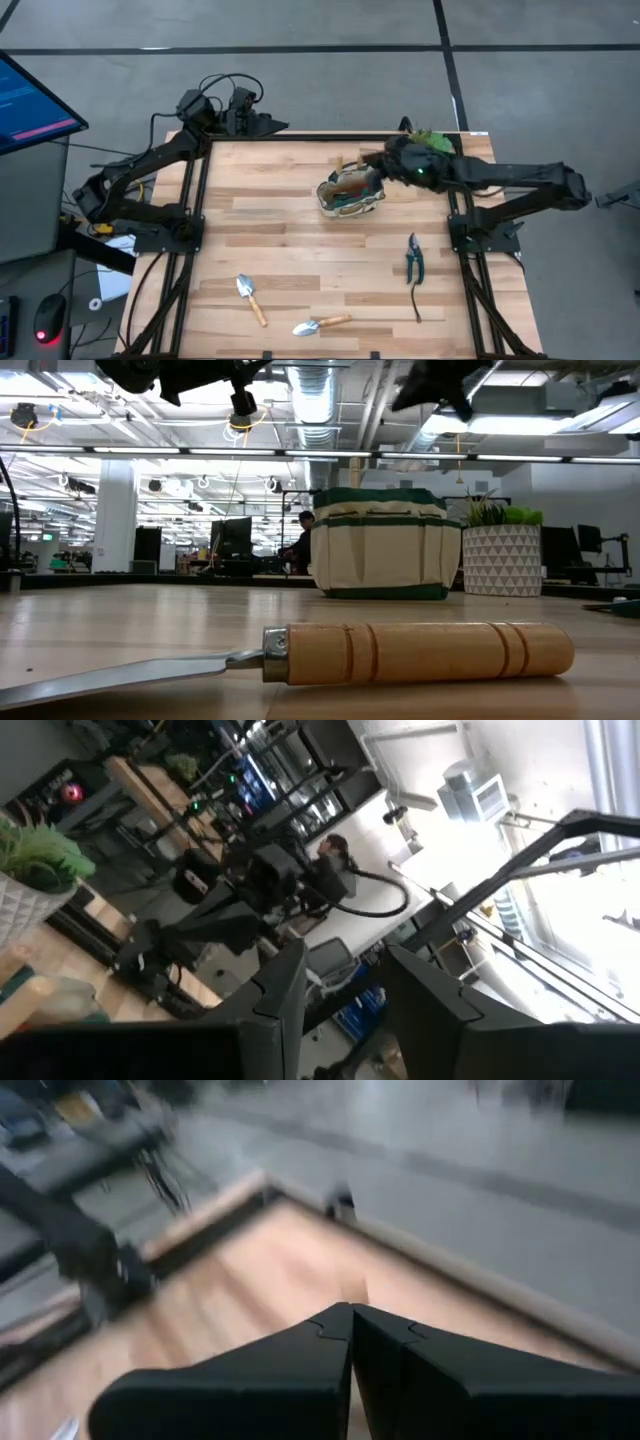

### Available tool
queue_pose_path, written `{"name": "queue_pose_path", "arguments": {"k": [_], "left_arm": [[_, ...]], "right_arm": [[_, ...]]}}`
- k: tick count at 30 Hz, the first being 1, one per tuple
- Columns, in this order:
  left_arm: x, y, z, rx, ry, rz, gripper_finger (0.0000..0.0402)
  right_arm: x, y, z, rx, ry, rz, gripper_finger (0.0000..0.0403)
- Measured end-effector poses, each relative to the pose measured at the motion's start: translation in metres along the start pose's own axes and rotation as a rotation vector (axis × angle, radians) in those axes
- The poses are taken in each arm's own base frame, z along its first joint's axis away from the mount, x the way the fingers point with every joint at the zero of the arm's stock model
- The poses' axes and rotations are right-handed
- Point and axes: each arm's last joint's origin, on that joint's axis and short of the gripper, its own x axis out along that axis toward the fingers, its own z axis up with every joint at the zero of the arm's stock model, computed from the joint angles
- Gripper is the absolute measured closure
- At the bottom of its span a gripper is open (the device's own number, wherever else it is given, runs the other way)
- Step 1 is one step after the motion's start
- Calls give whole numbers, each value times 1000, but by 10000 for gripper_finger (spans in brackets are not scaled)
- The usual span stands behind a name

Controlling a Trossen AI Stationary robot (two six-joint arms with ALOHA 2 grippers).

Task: Pick & Place Garden tools in Gardening bag
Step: Put the shear scissors into the gardening bag

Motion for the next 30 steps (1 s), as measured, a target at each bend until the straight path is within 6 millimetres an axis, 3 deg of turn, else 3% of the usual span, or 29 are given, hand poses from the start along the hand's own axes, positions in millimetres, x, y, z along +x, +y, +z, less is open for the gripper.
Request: {"name": "queue_pose_path", "arguments": {"k": [9,16,20,30], "left_arm": [[-16,-15,7,29,13,-18,294],[-24,-23,9,57,-8,-18,294],[-24,-23,9,59,-6,-19,294],[-24,-23,8,58,30,-30,294]], "right_arm": [[-56,-15,-60,275,602,-210,403],[-64,-2,-100,311,962,-474,394],[-58,12,-120,276,1067,-551,346],[-30,31,-153,250,1166,-624,169]]}}
